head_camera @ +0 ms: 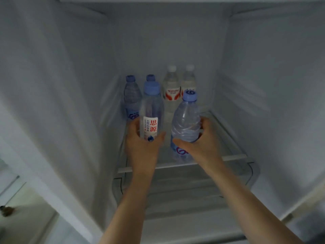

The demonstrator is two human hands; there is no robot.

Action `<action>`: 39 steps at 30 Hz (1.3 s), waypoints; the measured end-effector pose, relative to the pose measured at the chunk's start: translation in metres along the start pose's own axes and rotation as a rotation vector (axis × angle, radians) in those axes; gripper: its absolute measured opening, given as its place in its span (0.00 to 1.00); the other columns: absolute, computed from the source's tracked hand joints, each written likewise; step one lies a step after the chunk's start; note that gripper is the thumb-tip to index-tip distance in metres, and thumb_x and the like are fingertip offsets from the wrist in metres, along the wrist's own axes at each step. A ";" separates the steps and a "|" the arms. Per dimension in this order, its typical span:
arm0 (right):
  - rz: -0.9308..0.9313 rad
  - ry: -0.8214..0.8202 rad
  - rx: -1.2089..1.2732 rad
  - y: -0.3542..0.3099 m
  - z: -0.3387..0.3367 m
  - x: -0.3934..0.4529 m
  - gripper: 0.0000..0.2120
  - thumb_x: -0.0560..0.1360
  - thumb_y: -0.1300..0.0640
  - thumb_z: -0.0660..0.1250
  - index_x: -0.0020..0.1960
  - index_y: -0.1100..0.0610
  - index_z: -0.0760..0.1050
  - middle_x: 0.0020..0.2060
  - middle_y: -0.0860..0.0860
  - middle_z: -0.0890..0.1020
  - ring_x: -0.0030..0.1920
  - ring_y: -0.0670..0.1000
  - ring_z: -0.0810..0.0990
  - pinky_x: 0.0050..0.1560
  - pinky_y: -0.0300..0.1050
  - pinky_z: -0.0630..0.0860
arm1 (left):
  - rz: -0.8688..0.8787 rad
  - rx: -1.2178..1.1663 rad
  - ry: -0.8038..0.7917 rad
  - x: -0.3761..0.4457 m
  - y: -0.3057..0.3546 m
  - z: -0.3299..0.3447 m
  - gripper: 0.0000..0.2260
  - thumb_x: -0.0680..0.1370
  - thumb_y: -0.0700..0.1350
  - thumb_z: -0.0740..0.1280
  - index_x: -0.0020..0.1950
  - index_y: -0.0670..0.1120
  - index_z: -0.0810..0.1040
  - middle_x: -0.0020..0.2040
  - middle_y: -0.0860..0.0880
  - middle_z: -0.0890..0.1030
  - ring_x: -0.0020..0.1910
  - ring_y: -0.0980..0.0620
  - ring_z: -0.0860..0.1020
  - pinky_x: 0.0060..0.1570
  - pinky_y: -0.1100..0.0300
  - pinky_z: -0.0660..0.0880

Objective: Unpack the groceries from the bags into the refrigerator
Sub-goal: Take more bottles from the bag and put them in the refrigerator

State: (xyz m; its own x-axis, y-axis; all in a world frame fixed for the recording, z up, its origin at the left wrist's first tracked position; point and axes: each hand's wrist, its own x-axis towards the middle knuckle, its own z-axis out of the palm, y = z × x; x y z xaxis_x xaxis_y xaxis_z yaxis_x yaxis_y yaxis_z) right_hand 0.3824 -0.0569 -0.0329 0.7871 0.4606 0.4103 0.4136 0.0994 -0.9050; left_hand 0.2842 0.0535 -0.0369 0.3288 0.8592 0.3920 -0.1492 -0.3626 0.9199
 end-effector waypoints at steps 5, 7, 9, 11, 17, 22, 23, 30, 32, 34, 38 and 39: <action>-0.012 -0.006 0.006 0.018 0.013 0.008 0.33 0.61 0.60 0.82 0.57 0.46 0.67 0.52 0.42 0.78 0.50 0.37 0.79 0.46 0.31 0.77 | 0.030 0.054 0.045 0.009 -0.027 0.005 0.29 0.63 0.43 0.81 0.59 0.59 0.73 0.53 0.55 0.80 0.52 0.54 0.80 0.51 0.50 0.80; -0.015 -0.003 0.002 0.023 0.018 0.011 0.33 0.60 0.60 0.82 0.56 0.43 0.67 0.52 0.43 0.78 0.50 0.37 0.79 0.47 0.31 0.76 | 0.022 0.038 0.051 0.012 -0.031 0.005 0.29 0.64 0.42 0.81 0.58 0.58 0.73 0.51 0.58 0.80 0.50 0.59 0.80 0.49 0.55 0.80; -0.036 0.011 -0.016 0.028 0.022 0.011 0.33 0.60 0.60 0.82 0.56 0.43 0.67 0.53 0.43 0.78 0.51 0.37 0.79 0.48 0.31 0.76 | 0.014 0.012 0.046 0.013 -0.030 0.005 0.28 0.64 0.40 0.80 0.58 0.55 0.73 0.49 0.61 0.79 0.46 0.65 0.79 0.44 0.64 0.78; -0.052 0.028 -0.019 0.032 0.025 0.012 0.33 0.60 0.59 0.82 0.57 0.44 0.68 0.53 0.43 0.78 0.51 0.38 0.79 0.49 0.32 0.76 | 0.016 0.002 0.043 0.014 -0.030 0.004 0.28 0.64 0.39 0.80 0.58 0.54 0.73 0.48 0.62 0.78 0.45 0.67 0.79 0.42 0.69 0.76; -0.141 0.020 -0.002 0.033 0.031 0.011 0.30 0.59 0.50 0.78 0.57 0.37 0.70 0.51 0.40 0.79 0.51 0.43 0.80 0.50 0.38 0.77 | 0.038 0.016 0.028 0.015 -0.036 0.000 0.28 0.65 0.40 0.80 0.58 0.56 0.72 0.48 0.62 0.78 0.45 0.67 0.79 0.43 0.68 0.77; -0.110 0.010 -0.046 0.047 0.033 -0.001 0.36 0.62 0.49 0.78 0.66 0.51 0.67 0.59 0.50 0.77 0.58 0.44 0.78 0.56 0.40 0.77 | 0.052 0.098 -0.045 0.011 -0.045 -0.007 0.33 0.65 0.37 0.79 0.61 0.61 0.70 0.53 0.64 0.77 0.51 0.66 0.78 0.49 0.63 0.78; -0.090 0.017 -0.077 0.051 0.032 -0.006 0.38 0.62 0.50 0.79 0.68 0.52 0.66 0.60 0.49 0.76 0.58 0.42 0.78 0.56 0.38 0.77 | 0.042 0.127 -0.058 0.009 -0.049 -0.010 0.35 0.65 0.37 0.79 0.65 0.59 0.69 0.55 0.63 0.77 0.54 0.63 0.77 0.52 0.59 0.78; -0.017 0.025 -0.237 0.069 0.034 -0.005 0.39 0.60 0.56 0.82 0.65 0.48 0.66 0.58 0.48 0.75 0.56 0.46 0.77 0.53 0.50 0.80 | -0.026 0.184 -0.041 0.012 -0.061 -0.009 0.35 0.65 0.36 0.79 0.67 0.53 0.70 0.56 0.59 0.76 0.54 0.58 0.77 0.52 0.56 0.79; -0.030 0.008 -0.247 0.070 0.041 0.006 0.39 0.60 0.57 0.82 0.64 0.50 0.66 0.58 0.49 0.74 0.56 0.47 0.78 0.53 0.47 0.80 | -0.012 0.256 0.016 0.017 -0.063 -0.006 0.35 0.65 0.40 0.80 0.68 0.53 0.69 0.59 0.57 0.78 0.55 0.54 0.78 0.52 0.53 0.79; -0.044 -0.001 -0.256 0.070 0.051 0.017 0.37 0.60 0.57 0.82 0.63 0.52 0.66 0.57 0.52 0.74 0.54 0.48 0.78 0.51 0.41 0.78 | 0.020 0.335 0.077 0.024 -0.066 0.001 0.36 0.64 0.43 0.80 0.69 0.53 0.69 0.60 0.53 0.79 0.55 0.50 0.79 0.51 0.50 0.79; -0.046 -0.023 -0.262 0.074 0.073 0.044 0.38 0.60 0.56 0.82 0.63 0.58 0.67 0.56 0.55 0.75 0.53 0.50 0.78 0.48 0.36 0.74 | 0.047 0.376 0.128 0.048 -0.072 0.010 0.35 0.65 0.40 0.80 0.69 0.46 0.69 0.61 0.46 0.79 0.56 0.45 0.79 0.51 0.50 0.78; -0.042 -0.025 -0.254 0.075 0.078 0.050 0.38 0.60 0.56 0.82 0.63 0.59 0.66 0.56 0.56 0.74 0.54 0.51 0.78 0.48 0.35 0.73 | 0.042 0.377 0.131 0.056 -0.075 0.012 0.35 0.65 0.40 0.79 0.69 0.45 0.69 0.62 0.45 0.79 0.57 0.45 0.79 0.52 0.51 0.77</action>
State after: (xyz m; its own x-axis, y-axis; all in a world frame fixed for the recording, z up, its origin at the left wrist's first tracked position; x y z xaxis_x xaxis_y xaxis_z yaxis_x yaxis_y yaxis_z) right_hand 0.4165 0.0426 -0.0889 0.7565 0.4824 0.4416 0.5501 -0.1041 -0.8286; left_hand 0.3245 0.1242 -0.0839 0.2039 0.8707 0.4476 0.2008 -0.4846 0.8514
